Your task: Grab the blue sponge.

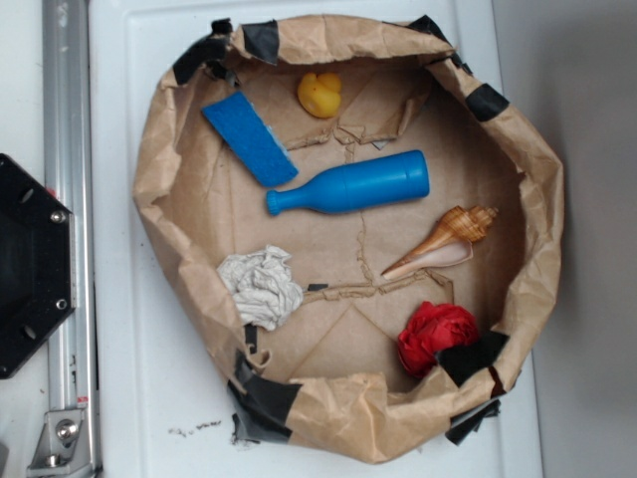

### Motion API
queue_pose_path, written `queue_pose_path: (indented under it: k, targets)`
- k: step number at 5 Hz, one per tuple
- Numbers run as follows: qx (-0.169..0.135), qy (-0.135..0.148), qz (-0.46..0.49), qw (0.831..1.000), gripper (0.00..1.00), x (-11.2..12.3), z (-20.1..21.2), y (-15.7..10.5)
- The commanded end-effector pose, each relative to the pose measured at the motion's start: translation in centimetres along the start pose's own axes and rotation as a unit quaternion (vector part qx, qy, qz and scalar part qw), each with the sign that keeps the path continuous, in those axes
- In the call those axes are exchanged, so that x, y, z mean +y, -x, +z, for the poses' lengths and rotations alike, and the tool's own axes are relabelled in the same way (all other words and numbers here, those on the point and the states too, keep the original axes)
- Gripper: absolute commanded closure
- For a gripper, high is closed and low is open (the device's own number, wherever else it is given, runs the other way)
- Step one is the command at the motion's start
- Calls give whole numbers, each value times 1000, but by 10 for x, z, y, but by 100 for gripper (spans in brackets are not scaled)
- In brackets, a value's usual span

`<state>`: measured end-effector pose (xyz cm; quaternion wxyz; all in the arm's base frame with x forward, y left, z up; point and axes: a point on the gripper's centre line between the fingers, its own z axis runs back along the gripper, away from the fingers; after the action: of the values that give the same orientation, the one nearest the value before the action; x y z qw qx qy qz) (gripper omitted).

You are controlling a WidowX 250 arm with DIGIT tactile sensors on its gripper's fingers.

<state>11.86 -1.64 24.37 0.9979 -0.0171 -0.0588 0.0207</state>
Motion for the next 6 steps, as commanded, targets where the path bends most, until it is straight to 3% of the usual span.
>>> queue_pose_path:
  k: [1, 2, 3, 4, 5, 6]
  targets:
    - [0, 0, 0, 1000, 0, 0, 0, 0]
    - [-21, -47, -33, 998, 0, 33, -16, -47]
    - [-42, -55, -130, 989, 0, 48, -37, -96]
    - [-55, -76, -227, 969, 0, 60, -85, -118]
    - [-12, -103, -305, 947, 0, 68, -136, -113]
    - [12, -97, -292, 952, 0, 84, -168, -101]
